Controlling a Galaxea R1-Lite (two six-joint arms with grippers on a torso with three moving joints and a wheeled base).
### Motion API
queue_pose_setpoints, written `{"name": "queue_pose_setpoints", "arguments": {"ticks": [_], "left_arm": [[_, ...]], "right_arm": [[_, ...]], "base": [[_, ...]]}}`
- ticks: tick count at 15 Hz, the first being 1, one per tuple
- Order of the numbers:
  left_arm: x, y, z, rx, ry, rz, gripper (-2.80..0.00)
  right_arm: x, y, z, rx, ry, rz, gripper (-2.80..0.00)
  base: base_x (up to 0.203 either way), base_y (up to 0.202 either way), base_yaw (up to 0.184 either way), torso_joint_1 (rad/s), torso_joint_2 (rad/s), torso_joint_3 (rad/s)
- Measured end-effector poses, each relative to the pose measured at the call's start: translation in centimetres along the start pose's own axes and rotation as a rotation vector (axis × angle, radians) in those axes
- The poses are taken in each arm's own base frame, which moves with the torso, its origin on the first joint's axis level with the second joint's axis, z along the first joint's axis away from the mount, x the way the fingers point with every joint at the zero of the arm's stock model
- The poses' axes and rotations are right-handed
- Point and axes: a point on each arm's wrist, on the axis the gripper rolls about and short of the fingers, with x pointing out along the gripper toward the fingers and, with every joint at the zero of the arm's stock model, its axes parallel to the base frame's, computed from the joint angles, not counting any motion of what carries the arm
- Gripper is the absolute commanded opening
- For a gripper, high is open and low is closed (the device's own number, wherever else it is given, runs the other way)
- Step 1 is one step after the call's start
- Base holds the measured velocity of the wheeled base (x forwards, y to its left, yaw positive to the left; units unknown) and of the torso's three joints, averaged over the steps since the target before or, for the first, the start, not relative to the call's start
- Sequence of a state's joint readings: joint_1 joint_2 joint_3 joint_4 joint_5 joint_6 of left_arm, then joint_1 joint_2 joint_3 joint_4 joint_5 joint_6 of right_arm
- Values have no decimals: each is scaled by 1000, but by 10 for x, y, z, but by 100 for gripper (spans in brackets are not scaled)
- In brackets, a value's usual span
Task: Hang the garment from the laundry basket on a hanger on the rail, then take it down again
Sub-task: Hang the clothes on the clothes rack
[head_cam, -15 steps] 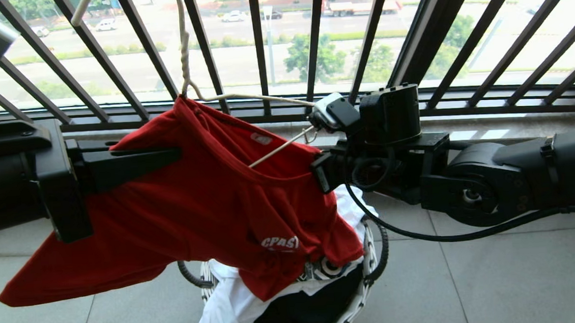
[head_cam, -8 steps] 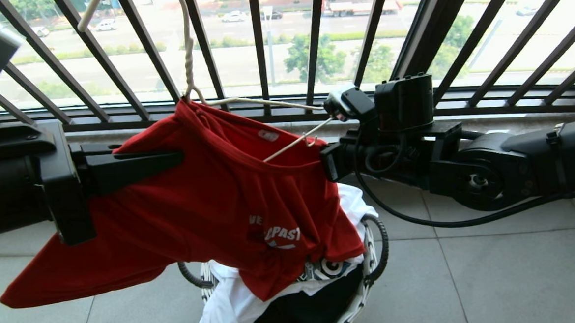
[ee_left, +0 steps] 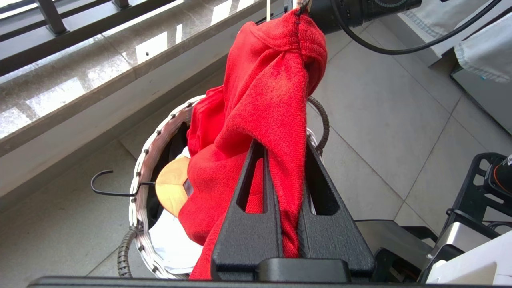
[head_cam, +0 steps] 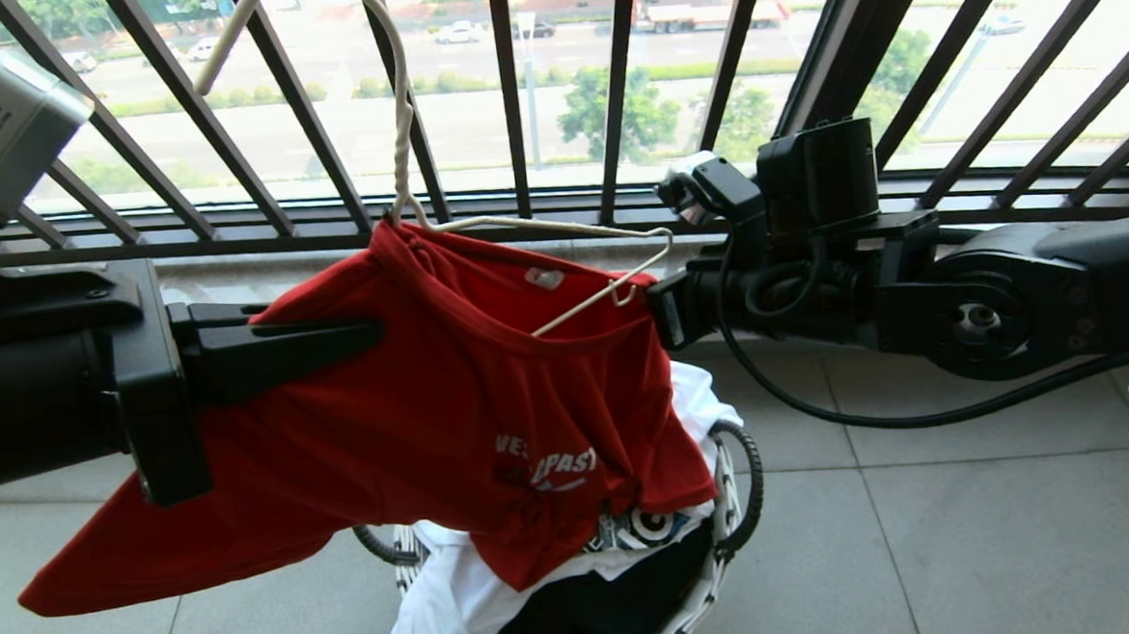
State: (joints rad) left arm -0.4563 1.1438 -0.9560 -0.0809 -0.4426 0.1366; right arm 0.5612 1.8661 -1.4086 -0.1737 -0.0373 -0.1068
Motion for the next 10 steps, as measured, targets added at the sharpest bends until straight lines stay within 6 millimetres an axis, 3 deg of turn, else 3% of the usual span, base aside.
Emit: {"name": "queue_pose_setpoints", "arguments": {"ticks": [10], "left_arm": [[13,0,-11,18,50,-29,-280]], "right_arm": [[-24,-24,17,79,145,40,-280]], "base": [[0,0,0,0,0,0]]}}
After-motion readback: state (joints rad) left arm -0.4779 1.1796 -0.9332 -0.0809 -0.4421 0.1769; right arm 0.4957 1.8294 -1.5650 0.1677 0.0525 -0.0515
